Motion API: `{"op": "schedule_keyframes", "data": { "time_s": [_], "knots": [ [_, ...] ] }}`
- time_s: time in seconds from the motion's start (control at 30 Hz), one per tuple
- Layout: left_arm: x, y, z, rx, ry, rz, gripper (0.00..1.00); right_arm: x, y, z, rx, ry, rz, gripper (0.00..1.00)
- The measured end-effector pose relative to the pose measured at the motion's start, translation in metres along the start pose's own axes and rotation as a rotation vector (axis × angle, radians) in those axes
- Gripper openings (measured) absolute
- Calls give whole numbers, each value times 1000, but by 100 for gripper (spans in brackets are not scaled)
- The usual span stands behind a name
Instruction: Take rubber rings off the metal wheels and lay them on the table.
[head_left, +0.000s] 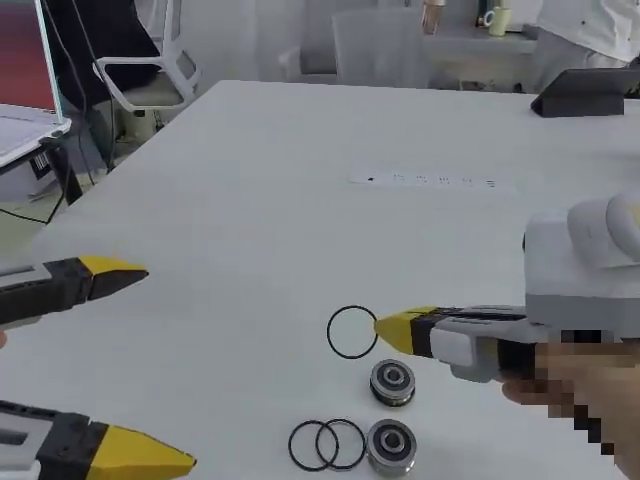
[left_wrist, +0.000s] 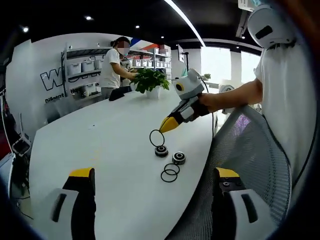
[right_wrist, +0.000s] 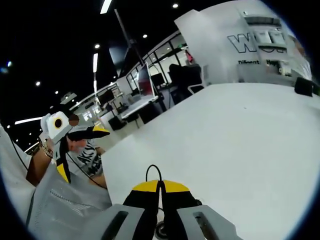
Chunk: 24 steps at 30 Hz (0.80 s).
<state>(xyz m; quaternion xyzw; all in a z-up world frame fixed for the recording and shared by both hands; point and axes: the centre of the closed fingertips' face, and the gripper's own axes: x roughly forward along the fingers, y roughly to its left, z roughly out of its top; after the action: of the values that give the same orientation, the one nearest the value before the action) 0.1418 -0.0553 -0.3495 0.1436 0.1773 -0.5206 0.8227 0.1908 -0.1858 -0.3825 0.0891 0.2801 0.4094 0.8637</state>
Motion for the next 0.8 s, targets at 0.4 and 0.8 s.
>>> {"op": "schedule_keyframes", "data": {
  "time_s": [0.4,0.8],
  "knots": [
    [12,-20,-16,-36,33,-55,99,7,18,-8,-7,34,53,0],
    [18,-30,-24,-56,48,-75,99,18,31,-33,-27,118,95,0]
  ]
}}
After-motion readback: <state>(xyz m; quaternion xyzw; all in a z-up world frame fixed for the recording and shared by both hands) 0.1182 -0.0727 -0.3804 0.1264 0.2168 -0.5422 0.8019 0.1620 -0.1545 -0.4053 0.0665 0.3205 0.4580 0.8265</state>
